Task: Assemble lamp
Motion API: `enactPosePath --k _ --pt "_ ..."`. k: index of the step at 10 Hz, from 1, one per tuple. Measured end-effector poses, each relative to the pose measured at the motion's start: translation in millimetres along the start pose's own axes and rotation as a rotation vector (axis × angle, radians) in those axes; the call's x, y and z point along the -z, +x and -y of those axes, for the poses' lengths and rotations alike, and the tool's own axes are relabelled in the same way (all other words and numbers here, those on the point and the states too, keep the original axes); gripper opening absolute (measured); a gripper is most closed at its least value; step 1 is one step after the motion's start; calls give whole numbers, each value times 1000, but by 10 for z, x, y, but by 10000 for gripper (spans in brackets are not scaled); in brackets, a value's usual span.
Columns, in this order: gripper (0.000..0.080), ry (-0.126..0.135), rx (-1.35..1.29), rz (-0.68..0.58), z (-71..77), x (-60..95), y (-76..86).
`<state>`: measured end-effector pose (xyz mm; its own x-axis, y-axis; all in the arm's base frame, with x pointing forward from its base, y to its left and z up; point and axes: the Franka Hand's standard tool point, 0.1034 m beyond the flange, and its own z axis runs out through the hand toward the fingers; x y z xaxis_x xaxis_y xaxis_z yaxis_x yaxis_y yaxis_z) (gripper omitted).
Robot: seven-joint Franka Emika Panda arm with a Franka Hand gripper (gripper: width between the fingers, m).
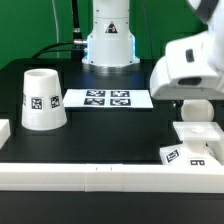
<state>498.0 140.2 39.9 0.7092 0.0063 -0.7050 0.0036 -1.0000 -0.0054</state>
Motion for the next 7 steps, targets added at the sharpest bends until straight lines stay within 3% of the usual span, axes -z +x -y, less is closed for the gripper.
enactPosePath --k 3,4,7 --pt "699 -14 10 138 -28 -183 32" --pt "699 -9 9 102 -17 -201 116" --pt "699 -12 6 117 -26 -326 106"
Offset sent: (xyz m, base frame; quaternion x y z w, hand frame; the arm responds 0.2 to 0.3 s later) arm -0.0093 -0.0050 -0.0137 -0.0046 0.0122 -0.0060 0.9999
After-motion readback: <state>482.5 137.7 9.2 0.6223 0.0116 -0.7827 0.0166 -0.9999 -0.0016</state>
